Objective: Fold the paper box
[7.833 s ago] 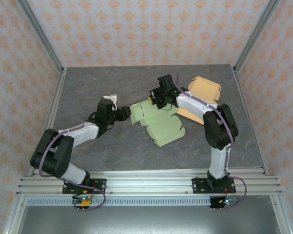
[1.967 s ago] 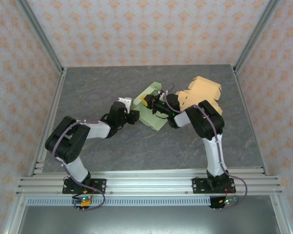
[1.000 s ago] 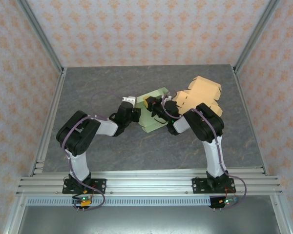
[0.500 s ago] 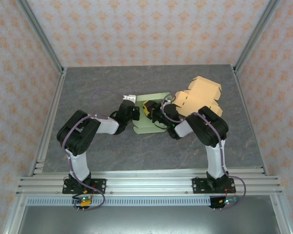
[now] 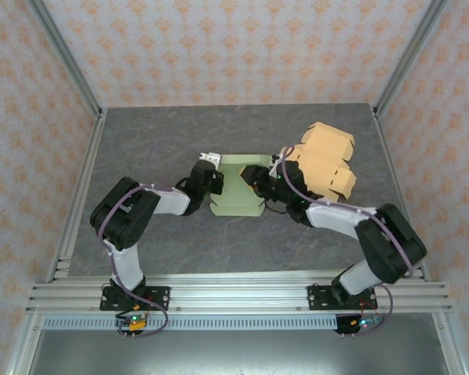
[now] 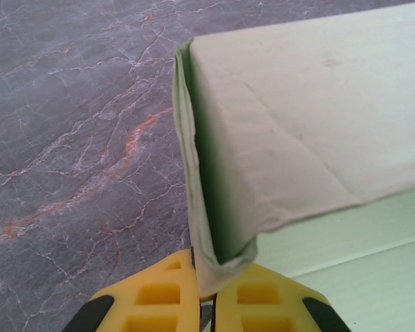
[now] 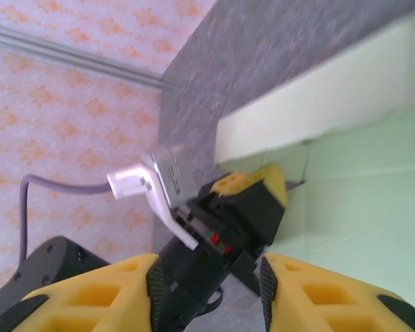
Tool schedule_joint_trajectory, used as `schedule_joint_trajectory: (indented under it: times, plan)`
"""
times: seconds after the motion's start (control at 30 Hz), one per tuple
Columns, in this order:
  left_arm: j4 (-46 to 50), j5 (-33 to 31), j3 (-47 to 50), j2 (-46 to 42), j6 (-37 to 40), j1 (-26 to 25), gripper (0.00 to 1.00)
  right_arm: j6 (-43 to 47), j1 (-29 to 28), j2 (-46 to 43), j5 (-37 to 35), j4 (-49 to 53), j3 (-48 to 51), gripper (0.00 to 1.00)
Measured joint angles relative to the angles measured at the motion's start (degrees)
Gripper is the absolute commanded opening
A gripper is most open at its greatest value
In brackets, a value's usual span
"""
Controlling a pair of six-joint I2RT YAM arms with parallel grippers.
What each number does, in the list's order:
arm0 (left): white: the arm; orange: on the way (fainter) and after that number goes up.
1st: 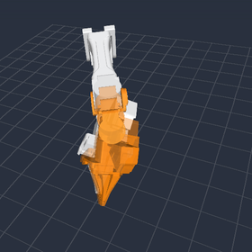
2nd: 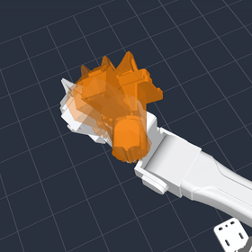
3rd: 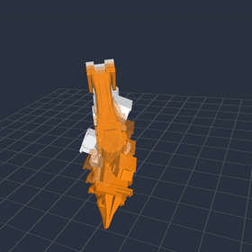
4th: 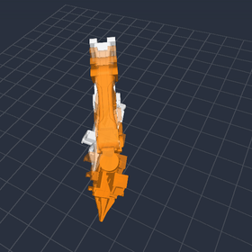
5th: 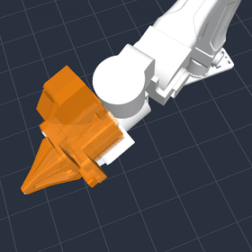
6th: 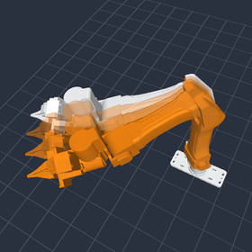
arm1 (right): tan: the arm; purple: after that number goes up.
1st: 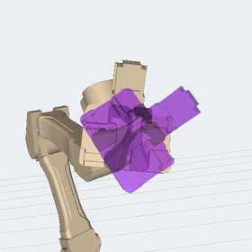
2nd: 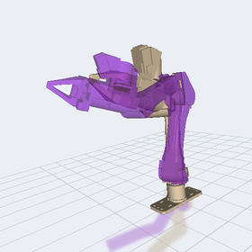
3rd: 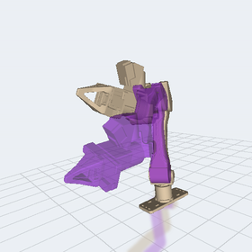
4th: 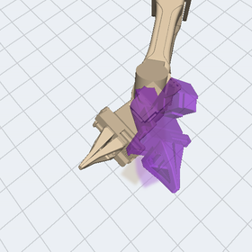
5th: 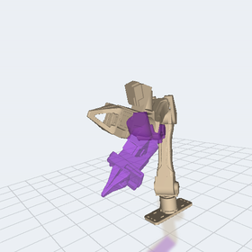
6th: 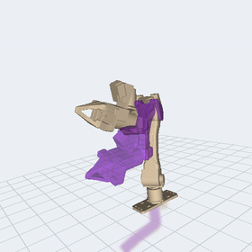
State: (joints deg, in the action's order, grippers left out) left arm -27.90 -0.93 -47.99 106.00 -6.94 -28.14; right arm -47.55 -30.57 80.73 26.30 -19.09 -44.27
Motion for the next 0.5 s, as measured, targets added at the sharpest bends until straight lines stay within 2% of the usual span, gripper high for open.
schedule_joint_trajectory:
  times: [0.1, 0.2, 0.3, 0.4, 0.5]
  plan:
    - [-0.07, 0.50, 0.00, 0.00, -0.02, 0.00, 0.09, 5.66, 5.05, -1.97, -0.46, 8.07, -3.43, 0.52]
    - [-0.20, 1.11, 0.00, 0.00, 0.00, 0.00, 0.10, 13.05, 9.42, 2.01, 0.17, 19.21, -12.68, 0.56]
    - [-0.33, 2.23, 0.00, 0.00, 0.02, 0.00, 0.10, 21.40, 10.38, 10.21, 1.73, 28.41, -25.16, 0.60]
    - [-0.46, 3.39, 0.00, 0.00, 0.59, 0.02, 0.11, 28.94, 10.25, 16.50, 3.74, 35.12, -32.48, 0.66]
    - [-0.72, 4.90, 0.00, 0.00, 1.42, 0.00, 0.12, 35.78, 10.10, 23.23, 4.55, 42.66, -39.82, 0.68]
